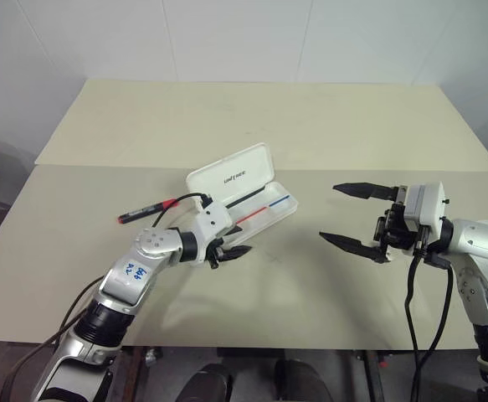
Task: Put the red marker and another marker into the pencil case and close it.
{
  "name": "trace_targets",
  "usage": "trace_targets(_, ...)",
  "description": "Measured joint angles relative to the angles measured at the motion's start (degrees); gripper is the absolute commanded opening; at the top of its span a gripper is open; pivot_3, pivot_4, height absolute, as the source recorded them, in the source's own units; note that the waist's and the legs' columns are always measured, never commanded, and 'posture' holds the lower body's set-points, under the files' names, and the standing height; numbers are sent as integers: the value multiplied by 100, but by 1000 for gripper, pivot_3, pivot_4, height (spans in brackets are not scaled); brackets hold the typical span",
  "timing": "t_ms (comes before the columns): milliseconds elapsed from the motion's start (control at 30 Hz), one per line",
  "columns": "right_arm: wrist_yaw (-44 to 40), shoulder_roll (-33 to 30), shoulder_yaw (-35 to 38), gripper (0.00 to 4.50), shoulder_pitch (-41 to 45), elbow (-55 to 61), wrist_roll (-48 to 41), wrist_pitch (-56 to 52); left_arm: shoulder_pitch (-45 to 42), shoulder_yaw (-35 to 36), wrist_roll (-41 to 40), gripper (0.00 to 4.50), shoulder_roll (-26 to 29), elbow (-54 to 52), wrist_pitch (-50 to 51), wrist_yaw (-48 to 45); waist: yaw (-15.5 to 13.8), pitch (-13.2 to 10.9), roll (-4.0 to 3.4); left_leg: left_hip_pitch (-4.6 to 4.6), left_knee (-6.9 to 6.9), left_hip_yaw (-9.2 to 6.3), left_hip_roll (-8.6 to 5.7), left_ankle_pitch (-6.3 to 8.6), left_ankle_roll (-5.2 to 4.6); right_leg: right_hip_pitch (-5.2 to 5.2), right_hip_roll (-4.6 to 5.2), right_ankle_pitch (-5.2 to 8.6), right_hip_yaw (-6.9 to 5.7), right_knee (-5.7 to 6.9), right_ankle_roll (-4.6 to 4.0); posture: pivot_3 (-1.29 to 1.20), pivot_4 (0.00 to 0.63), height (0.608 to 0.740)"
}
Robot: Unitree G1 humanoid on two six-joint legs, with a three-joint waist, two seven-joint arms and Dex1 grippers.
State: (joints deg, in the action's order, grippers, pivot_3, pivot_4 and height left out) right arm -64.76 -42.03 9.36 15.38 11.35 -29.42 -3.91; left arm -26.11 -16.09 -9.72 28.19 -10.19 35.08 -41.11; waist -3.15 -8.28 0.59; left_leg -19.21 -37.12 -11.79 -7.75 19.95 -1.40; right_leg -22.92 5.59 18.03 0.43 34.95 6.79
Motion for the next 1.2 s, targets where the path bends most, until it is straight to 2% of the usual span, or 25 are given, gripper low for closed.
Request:
trace_targets(100,68,0,0,4500,-2,49,-2,-4,-50,-97,96,2539,14,11,191,-35,4,0,0,0,-1,1,0,0,0,0,0,-1,0,0,1,0,150,740)
trace_targets(200,127,0,0,4500,3,109,-6,-6,-209,-179,144,1987,83,36,428,-74,2,0,1,0,-2,1,1,0,0,0,-1,-1,0,2,1,0,150,740)
trace_targets(400,197,-4,14,4500,88,148,-16,-27,-476,-310,345,11,150,179,556,-115,5,3,5,3,-3,2,0,0,0,0,0,-1,0,5,2,0,150,740)
trace_targets(733,256,-6,13,4500,265,167,-18,-112,-506,-420,460,11,163,256,302,-313,-18,7,11,3,-9,1,-1,0,0,4,0,-2,0,6,4,0,150,740)
trace_targets(1000,150,-239,99,4500,159,58,-21,-164,-515,-688,463,11,315,413,-1011,-1445,-122,7,11,-6,-7,0,-8,7,-15,-6,9,-2,-4,6,4,0,150,740)
trace_targets(1200,24,-350,285,4500,-240,-89,-19,-164,-556,-865,525,11,279,446,-1476,-1909,-136,6,12,-8,-9,12,-12,11,-23,-10,12,-2,-4,6,4,0,150,740)
